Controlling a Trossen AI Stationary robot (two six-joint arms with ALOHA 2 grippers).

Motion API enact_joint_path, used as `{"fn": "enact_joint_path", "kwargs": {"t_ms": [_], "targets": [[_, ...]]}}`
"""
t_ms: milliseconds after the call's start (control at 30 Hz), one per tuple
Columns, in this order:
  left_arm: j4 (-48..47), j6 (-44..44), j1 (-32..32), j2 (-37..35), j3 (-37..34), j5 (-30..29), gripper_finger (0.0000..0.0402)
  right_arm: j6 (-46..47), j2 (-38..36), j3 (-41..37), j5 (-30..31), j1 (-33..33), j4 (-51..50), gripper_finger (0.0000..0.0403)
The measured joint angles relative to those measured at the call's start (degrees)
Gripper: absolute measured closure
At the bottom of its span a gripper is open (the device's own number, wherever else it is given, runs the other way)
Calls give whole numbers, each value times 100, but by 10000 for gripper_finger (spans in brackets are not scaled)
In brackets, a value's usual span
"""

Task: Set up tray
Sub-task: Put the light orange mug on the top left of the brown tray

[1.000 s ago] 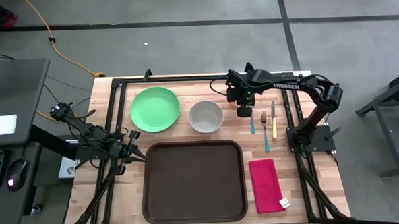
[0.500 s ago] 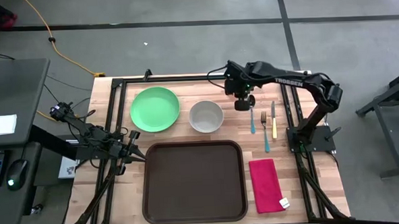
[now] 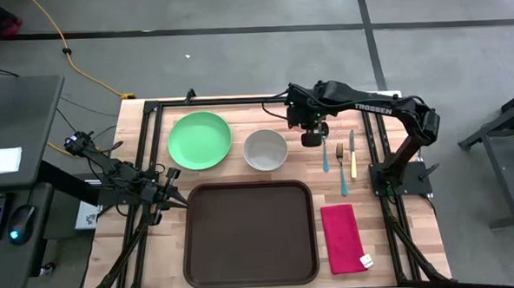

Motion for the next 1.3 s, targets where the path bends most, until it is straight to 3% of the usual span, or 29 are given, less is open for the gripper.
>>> {"fn": "enact_joint_path", "kwargs": {"t_ms": [467, 1300], "targets": [[40, 472, 0, 2, 52, -456, 330, 354, 0, 352, 244, 442, -482, 403], [56, 655, 0, 2, 105, -422, 330, 996, -7, 1049, 415, 1606, -1006, 403]]}}
